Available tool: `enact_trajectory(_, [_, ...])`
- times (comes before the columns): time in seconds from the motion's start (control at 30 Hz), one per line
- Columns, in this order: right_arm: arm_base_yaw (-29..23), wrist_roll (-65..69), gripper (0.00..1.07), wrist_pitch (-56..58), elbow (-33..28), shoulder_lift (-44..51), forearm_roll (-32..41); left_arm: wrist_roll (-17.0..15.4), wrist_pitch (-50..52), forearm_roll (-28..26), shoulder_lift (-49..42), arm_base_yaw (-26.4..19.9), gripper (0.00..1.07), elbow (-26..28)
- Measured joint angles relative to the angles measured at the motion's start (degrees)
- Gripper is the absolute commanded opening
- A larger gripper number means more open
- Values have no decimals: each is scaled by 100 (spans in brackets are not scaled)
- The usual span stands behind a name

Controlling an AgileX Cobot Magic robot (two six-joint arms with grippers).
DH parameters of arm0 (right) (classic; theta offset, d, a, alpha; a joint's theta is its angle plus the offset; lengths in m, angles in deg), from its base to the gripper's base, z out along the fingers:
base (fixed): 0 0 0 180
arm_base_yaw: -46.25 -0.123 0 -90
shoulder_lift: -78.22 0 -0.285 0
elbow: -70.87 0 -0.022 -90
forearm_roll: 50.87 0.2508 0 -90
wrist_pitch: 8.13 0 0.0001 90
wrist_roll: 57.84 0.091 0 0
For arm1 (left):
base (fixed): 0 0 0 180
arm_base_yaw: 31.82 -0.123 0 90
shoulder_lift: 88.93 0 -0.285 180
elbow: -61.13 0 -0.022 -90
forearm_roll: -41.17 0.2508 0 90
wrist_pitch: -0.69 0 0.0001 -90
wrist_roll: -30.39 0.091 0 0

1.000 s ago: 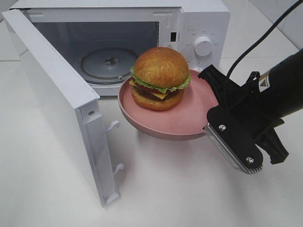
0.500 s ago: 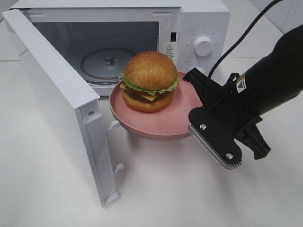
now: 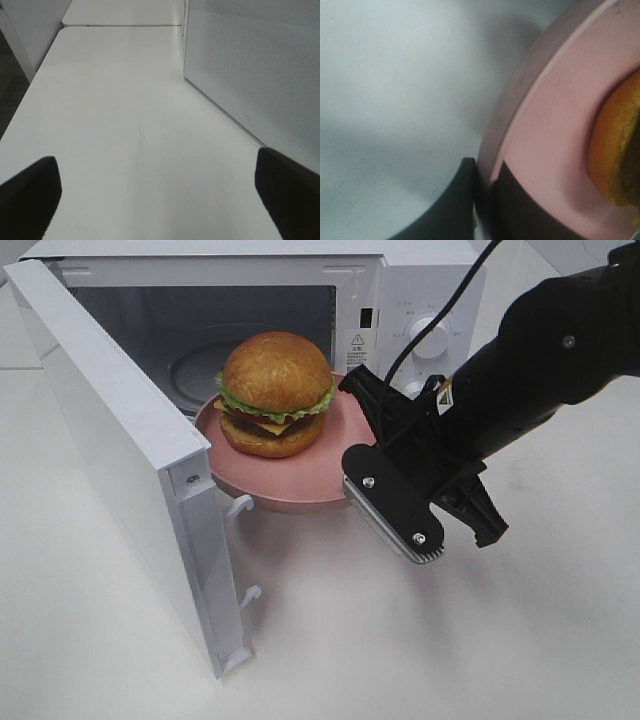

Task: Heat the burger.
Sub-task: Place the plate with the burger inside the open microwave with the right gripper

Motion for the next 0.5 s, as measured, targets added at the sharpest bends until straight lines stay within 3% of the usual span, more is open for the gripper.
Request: enact_trajectory(0.5, [0,0,0,138,751,-636,0,0,0,0,0,0,98,0])
